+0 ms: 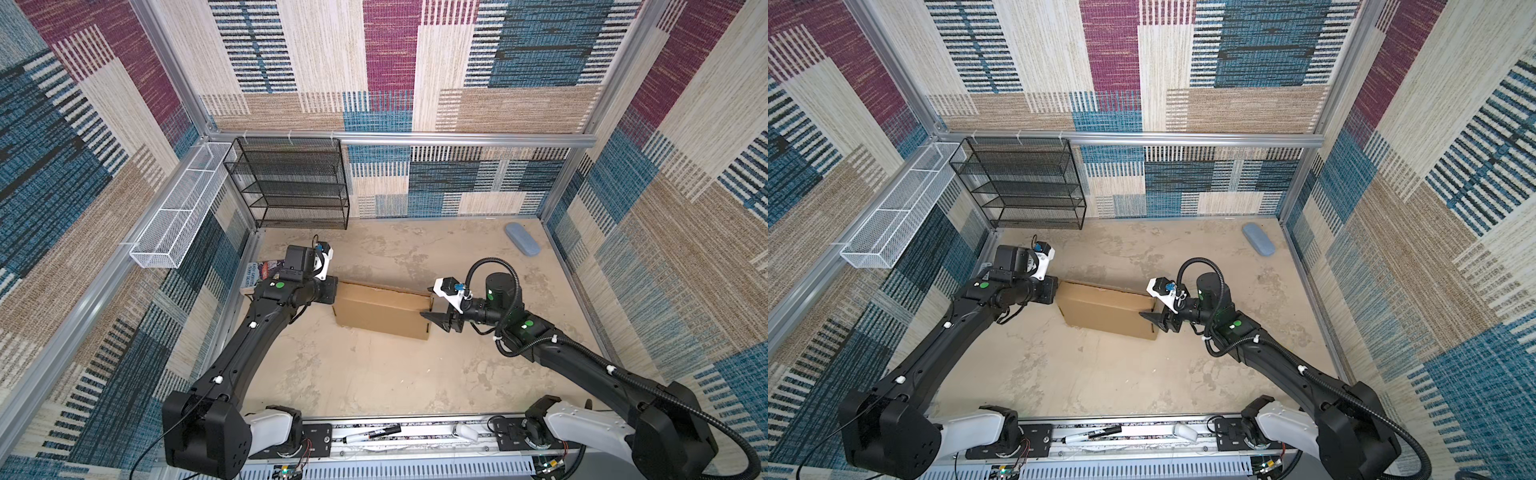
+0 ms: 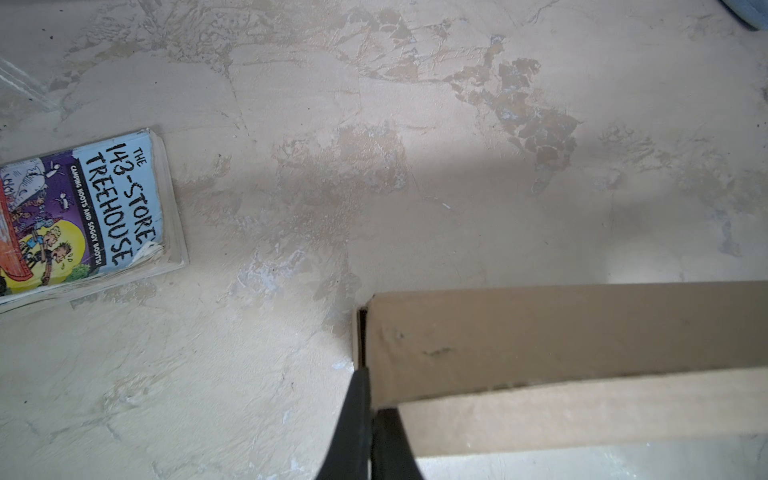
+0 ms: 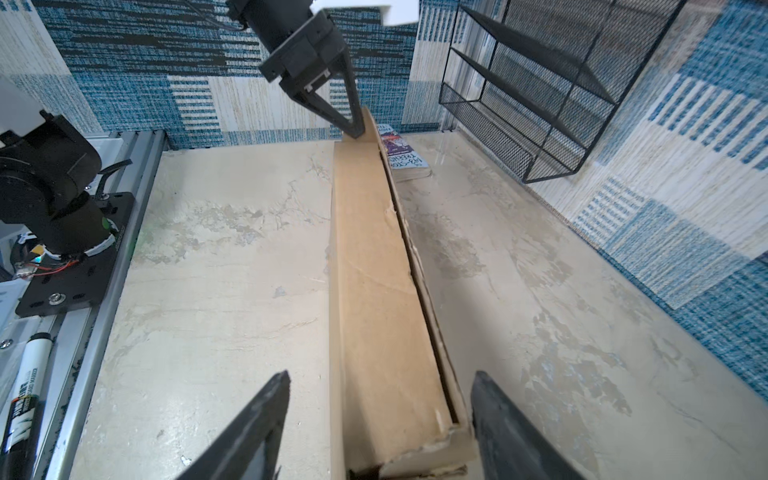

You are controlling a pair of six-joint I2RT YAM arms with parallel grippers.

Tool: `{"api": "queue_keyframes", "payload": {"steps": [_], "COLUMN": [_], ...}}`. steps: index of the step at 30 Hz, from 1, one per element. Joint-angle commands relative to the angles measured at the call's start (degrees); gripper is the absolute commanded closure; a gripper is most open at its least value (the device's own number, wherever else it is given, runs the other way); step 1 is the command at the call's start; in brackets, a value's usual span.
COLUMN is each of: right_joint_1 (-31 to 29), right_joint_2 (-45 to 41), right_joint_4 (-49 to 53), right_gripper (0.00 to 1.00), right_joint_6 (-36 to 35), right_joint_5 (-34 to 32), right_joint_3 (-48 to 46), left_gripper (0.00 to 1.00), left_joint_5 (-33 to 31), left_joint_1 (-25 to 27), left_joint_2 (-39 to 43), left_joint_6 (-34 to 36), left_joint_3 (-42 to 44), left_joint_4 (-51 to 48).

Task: Fold the paper box
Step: 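Open the right gripper and draw it back from the box's end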

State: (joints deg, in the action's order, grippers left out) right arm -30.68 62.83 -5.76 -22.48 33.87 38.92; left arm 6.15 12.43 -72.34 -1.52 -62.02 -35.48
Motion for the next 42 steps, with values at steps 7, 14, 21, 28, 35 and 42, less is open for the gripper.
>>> {"api": "queue_keyframes", "payload": {"steps": [7, 14, 21, 28, 35, 42], "right_joint_1": [0.0, 0.0, -0.3, -1.8, -3.5, -3.6], "right_joint_2": [-6.0, -7.2, -7.0, -3.9, -1.0, -2.7], "right_joint_4": [3.8, 10.7, 11.8, 9.5, 6.6, 9.7], "right_gripper": [0.39, 0.51, 0.56, 0.57, 0.57, 0.54], "right_joint_6": [3.9, 8.7, 11.6, 13.0, 13.7, 11.9], "right_joint_5": [-10.5, -23.7, -26.3, -24.7, -22.7, -25.3], "right_joint_3": [3.9, 4.1, 1.1, -0.4, -0.3, 0.1], "left_gripper": [1.00, 1.00, 1.00, 1.00, 1.00, 1.00], "left_joint_5": [-0.5, -0.3, -0.6, -1.7, -2.5, -3.0], "left_joint_1": [0.0, 0.1, 0.5, 1.2, 1.9, 2.6], "left_joint_2": [0.6, 0.9, 0.6, 0.5, 0.7, 0.5], "left_joint_6": [-1.2, -1.3, -1.6, -1.7, -1.8, -1.9], "left_joint_3": [0.6, 0.5, 0.5, 0.6, 0.8, 0.7], "left_joint_4": [-4.0, -3.9, -3.7, -3.7, -3.6, -3.7]}}
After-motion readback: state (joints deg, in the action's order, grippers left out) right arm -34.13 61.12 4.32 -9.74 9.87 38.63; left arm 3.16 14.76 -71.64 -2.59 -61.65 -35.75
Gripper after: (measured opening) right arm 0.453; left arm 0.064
